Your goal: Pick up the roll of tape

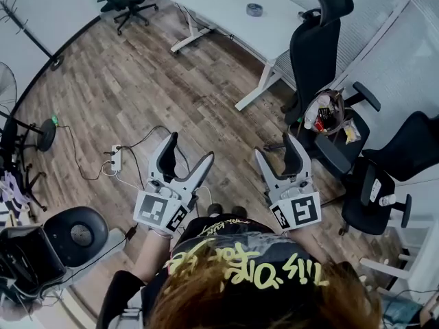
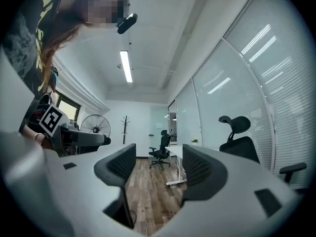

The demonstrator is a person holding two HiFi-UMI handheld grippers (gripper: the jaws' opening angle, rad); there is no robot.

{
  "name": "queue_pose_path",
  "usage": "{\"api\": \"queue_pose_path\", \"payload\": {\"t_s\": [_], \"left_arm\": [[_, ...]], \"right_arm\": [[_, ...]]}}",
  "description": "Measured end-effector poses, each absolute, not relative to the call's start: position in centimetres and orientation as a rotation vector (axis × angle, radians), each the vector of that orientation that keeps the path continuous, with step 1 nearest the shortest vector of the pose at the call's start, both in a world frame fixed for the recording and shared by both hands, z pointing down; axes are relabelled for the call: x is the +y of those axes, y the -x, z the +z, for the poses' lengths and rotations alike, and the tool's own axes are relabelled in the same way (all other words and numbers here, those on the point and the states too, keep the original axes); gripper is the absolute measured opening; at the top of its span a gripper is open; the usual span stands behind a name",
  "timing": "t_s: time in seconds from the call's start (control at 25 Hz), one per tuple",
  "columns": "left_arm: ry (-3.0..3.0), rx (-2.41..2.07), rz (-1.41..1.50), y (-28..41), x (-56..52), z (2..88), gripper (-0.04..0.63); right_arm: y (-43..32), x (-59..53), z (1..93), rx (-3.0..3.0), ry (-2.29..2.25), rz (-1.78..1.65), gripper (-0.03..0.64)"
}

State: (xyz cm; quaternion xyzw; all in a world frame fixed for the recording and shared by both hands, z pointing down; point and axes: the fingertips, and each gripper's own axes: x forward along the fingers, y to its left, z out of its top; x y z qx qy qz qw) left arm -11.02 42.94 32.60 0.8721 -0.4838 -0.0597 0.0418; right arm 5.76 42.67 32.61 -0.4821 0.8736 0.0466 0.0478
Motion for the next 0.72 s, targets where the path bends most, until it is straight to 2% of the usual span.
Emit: {"api": "queue_pose_path", "payload": {"t_s": [0.72], "left_arm": [[-2.69,-1.425,-0.126,15.9,42.1,34.4,0.387]], "right_arm": [[-0.3,42.6,35.1,2.701,1.493,0.07,0.276]]}}
